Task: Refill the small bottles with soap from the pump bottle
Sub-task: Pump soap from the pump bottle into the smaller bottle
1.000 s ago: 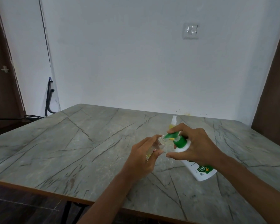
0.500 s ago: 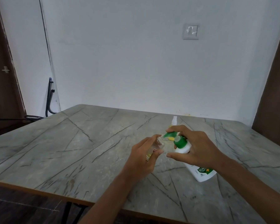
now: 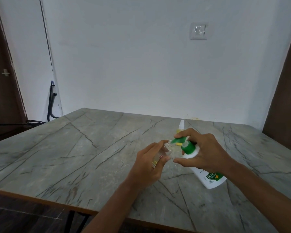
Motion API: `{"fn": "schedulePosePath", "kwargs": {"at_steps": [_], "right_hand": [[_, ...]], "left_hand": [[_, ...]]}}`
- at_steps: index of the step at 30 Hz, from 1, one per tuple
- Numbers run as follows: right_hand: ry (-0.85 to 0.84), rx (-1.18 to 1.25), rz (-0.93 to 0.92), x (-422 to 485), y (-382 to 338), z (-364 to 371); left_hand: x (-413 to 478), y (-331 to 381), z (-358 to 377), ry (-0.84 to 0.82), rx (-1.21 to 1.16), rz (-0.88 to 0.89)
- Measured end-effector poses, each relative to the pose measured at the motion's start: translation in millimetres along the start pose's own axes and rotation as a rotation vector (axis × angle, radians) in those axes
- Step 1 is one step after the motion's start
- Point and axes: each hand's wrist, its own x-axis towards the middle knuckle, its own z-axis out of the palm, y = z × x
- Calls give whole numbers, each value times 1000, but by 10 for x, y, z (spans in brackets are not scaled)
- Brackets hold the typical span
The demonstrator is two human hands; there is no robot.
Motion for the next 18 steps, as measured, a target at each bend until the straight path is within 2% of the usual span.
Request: {"fn": "schedulePosePath", "kwargs": {"at_steps": [18], "right_hand": [[-11,-65,-23,-11,19,8]], "left_hand": [[7,33,-31,31,-29,-1]]}}
